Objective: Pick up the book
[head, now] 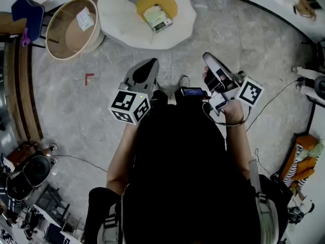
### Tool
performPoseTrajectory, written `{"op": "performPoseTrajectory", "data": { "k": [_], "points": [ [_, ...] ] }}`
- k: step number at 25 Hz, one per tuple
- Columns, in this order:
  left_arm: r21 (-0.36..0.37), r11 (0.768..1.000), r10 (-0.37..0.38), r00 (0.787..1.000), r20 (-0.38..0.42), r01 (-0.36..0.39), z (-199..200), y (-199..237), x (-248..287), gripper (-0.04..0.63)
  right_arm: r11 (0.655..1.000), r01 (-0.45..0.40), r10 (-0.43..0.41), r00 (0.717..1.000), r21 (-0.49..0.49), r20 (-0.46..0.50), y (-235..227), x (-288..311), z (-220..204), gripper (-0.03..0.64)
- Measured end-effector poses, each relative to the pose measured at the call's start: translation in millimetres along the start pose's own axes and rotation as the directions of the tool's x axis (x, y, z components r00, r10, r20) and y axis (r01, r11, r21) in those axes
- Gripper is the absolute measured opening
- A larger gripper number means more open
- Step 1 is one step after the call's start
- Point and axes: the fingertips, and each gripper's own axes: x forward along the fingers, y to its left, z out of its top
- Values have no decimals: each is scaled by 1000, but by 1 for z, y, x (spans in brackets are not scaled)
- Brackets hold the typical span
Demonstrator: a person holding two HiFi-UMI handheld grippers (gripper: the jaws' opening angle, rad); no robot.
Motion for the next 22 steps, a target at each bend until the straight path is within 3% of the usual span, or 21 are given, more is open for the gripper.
{"op": "performPoseTrajectory", "data": {
  "k": [7, 22],
  "points": [
    [6, 1000, -7, 1000, 5, 7, 3, 6, -9, 14, 994, -29, 23, 998, 104, 57, 2, 4, -1, 17],
    [4, 999, -37, 999, -17, 37, 6, 67, -47, 14, 991, 9, -21, 996, 137, 86, 10, 50, -45, 18]
  ]
}}
